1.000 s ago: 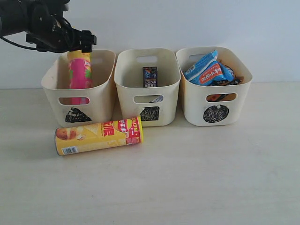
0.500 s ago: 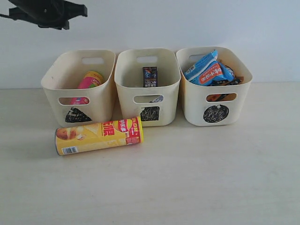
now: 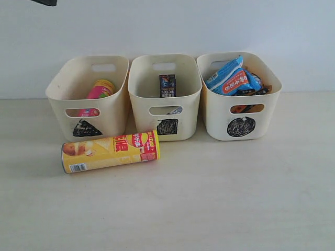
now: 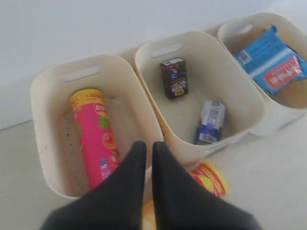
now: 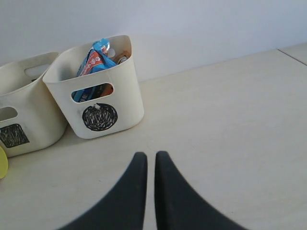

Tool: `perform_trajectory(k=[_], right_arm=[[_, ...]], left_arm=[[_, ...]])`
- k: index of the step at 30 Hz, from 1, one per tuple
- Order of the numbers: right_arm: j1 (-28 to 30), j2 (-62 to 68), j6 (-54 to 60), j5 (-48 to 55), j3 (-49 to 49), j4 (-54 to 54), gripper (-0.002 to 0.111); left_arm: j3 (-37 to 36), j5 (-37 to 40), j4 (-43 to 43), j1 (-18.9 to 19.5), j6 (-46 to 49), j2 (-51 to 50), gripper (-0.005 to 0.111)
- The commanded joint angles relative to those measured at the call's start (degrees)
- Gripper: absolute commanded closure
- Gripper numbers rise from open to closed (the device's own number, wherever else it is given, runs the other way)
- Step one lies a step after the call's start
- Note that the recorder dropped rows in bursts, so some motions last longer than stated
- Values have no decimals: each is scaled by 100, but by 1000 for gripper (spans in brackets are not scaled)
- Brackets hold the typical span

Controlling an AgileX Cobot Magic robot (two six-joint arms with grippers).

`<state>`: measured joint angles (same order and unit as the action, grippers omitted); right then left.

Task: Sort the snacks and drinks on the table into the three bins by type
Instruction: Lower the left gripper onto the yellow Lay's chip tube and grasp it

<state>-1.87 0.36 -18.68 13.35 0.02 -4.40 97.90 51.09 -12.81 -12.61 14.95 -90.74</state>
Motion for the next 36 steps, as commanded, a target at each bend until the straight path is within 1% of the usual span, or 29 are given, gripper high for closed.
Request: perform_trajectory(k=[1, 3, 5, 12, 15, 18, 20, 24, 25, 27, 30, 32, 33, 34, 36], right_arm=[[19, -36, -8, -29, -2, -42, 106], [19, -36, -8, -29, -2, -42, 106], [19, -36, -8, -29, -2, -42, 106], [19, -36, -6, -137, -2, -42, 106], [19, -36, -6, -148, -2, -42, 106], [19, -36, -6, -148, -2, -42, 106], [19, -36, -6, -148, -2, -42, 106], [19, -36, -6, -148, -2, -42, 106], [19, -36, -6, -148, -2, -42, 106], [19, -36, -6, -148, -2, -42, 106], [19, -36, -6, -148, -2, -42, 106], [19, -36, -6, -148, -2, -42, 106], [19, -36, -6, -148, -2, -42, 106], [19, -36, -6, -148, -2, -42, 106], [19, -36, -6, -148, -2, -42, 106]], left_arm=[[-500, 1057, -1047, -9, 1771, 812, 103], [-738, 1598, -1378, -9, 2352, 1069, 103], [-927, 1842, -1484, -9, 2670, 1229, 103], [-1283, 1888, -1484, -24, 3232, 1466, 103], [-1471, 1888, -1439, -219, 3689, 1561, 103], [-1724, 1888, -1280, -523, 3910, 1633, 103], [-1907, 1888, -1035, -727, 3910, 1633, 103], [-2378, 1872, -228, -1096, 3782, 1633, 103], [-2484, 1696, -100, -1174, 3707, 1621, 103], [-2633, 1442, -1, -1310, 3646, 1566, 103], [-2713, 1272, -1, -1525, 3646, 1392, 102], [-2723, 1231, 93, -1682, 3646, 1241, 98], [-2723, 1180, 154, -1771, 3646, 1150, 92], [-2723, 1149, 233, -1858, 3646, 1055, 86], [-2723, 1034, 438, -2019, 3551, 854, 69]])
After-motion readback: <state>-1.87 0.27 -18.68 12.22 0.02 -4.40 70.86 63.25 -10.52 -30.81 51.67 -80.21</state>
